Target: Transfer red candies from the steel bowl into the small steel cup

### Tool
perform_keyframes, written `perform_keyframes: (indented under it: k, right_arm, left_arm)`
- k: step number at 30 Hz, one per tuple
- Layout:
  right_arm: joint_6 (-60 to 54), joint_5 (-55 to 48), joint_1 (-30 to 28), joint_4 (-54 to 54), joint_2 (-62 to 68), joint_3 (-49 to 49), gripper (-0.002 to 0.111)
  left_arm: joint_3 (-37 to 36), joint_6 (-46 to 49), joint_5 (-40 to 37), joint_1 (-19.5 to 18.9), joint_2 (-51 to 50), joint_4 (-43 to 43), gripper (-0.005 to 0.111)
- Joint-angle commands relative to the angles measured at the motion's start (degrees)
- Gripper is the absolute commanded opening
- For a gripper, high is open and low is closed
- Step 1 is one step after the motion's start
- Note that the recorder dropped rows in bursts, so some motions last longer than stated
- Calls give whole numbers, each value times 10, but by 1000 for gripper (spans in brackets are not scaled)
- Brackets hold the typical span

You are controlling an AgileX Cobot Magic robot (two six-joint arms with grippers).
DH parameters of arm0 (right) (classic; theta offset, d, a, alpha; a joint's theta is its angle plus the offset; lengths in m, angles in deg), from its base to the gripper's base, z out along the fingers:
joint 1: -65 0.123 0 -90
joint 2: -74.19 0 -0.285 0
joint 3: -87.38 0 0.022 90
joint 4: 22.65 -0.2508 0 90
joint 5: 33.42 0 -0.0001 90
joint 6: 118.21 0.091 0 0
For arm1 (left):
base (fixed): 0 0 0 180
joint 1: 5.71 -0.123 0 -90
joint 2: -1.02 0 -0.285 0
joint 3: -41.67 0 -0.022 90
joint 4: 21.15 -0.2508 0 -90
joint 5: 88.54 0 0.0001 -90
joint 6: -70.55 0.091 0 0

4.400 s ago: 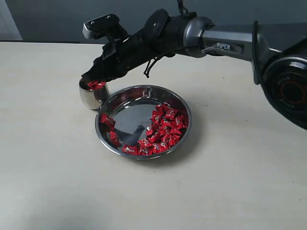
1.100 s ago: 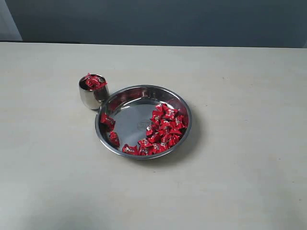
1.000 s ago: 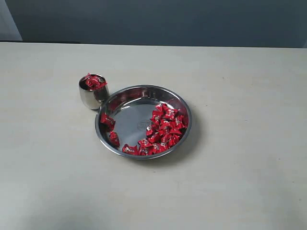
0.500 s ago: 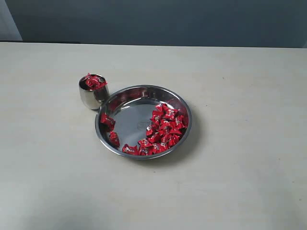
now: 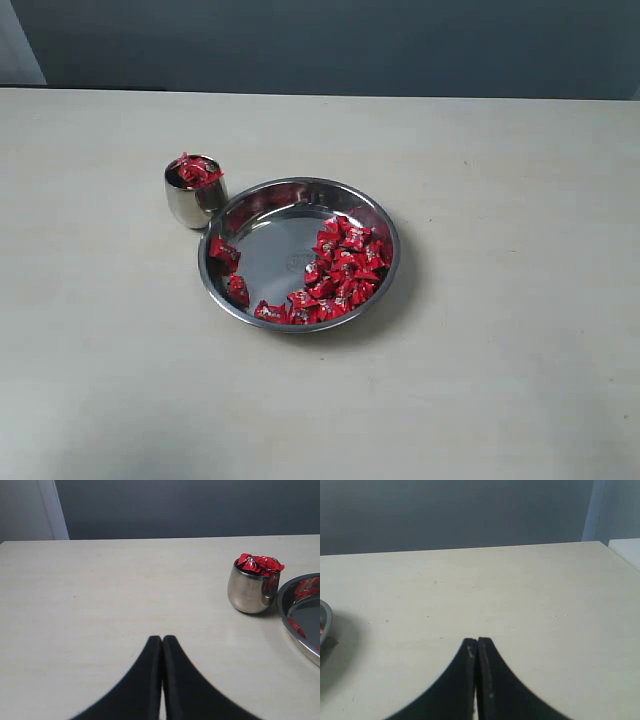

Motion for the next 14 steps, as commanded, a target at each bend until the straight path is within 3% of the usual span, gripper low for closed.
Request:
perform_keyframes:
  k: [1,14]
  right_arm:
    - [0,5,-3,0,-4,2,0]
    - [0,3,-3,-14,-4,2,0]
  left_arm:
    - [-1,-1,2,3,5,-1,0]
    - [-1,-1,2,3,5,-1,0]
